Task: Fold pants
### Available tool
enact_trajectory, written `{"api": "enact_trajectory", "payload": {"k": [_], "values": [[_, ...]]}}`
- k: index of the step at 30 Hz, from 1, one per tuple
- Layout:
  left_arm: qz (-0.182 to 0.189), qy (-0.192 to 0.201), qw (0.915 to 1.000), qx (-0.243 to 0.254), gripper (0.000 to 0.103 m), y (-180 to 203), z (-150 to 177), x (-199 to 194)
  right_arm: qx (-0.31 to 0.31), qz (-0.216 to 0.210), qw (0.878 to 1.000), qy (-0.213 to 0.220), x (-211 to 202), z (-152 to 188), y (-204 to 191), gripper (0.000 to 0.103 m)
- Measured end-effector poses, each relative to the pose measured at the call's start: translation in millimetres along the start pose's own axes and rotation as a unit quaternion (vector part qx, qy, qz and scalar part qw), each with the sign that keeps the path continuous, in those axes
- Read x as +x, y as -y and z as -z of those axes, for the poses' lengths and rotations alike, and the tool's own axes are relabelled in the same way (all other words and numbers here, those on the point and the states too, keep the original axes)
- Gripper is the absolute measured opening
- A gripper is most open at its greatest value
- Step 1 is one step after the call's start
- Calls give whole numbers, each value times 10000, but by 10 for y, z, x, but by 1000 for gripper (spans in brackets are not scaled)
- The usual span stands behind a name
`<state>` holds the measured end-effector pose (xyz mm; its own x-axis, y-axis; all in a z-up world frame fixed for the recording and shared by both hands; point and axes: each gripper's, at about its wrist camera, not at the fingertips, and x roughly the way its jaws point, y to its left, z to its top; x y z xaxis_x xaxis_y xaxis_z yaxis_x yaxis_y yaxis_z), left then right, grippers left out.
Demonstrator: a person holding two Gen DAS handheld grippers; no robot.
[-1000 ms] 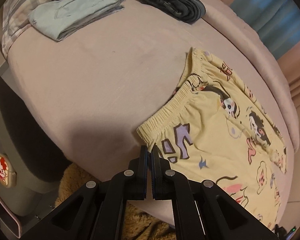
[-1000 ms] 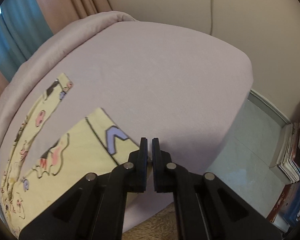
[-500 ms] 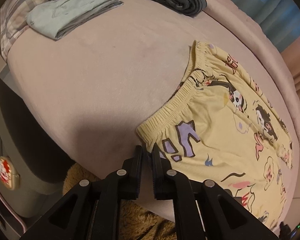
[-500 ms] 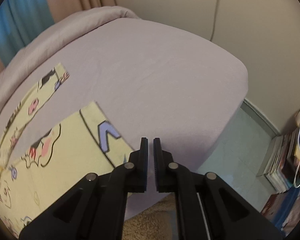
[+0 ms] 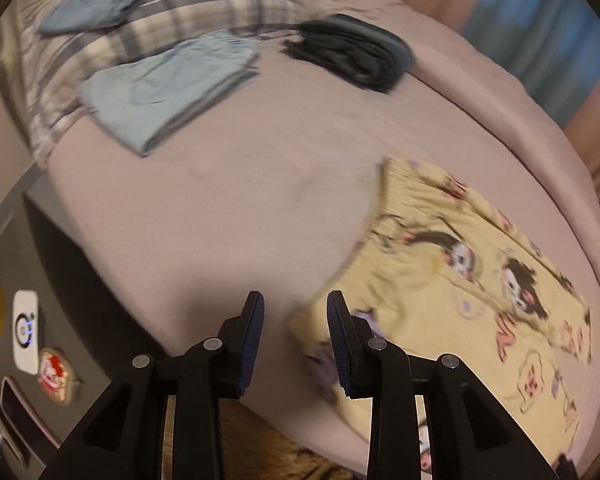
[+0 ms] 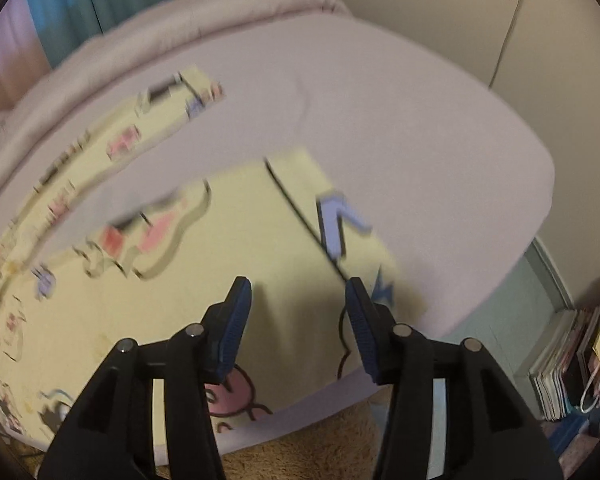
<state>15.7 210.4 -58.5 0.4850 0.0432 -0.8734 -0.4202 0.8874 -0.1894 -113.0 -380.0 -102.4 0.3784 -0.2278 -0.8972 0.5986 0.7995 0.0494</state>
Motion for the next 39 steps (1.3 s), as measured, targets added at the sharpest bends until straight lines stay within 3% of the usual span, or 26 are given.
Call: {"api": "enact_trajectory", "payload": {"k": [3,7,10,13,17,19,22,26,39], "values": [[171,-97,9992,339,31,243,48,35,73,-82,9999,94,-7,55,48,49],[579,-274,9942,860,31,685,123,83,34,117,9999,36,-123,27,59,49],[844,-281,9886,1218,31,1010,194,79,-106,245,9991,332,-311,-48,-79,50],[1144,-375,9801,1577,31,1347,333,161,-142,-38,9987,483,-404,-73,-164,60],[1304,-889,9681,1946,31,1647,617,446,-213,-179,9996,30,-94,7,-331,62],[1227,-1118,9654,2010,31,1665,725,606,-290,-57,9995,-97,87,93,-366,63],[1155,-882,9640,2228,32,1669,802,612,-337,30,9993,134,76,138,-388,67],[1204,-977,9692,1913,32,1620,761,629,-227,-45,9997,113,101,109,-349,70],[1146,-963,9689,1970,32,1633,757,629,-163,55,9990,411,115,187,-391,72]]}}
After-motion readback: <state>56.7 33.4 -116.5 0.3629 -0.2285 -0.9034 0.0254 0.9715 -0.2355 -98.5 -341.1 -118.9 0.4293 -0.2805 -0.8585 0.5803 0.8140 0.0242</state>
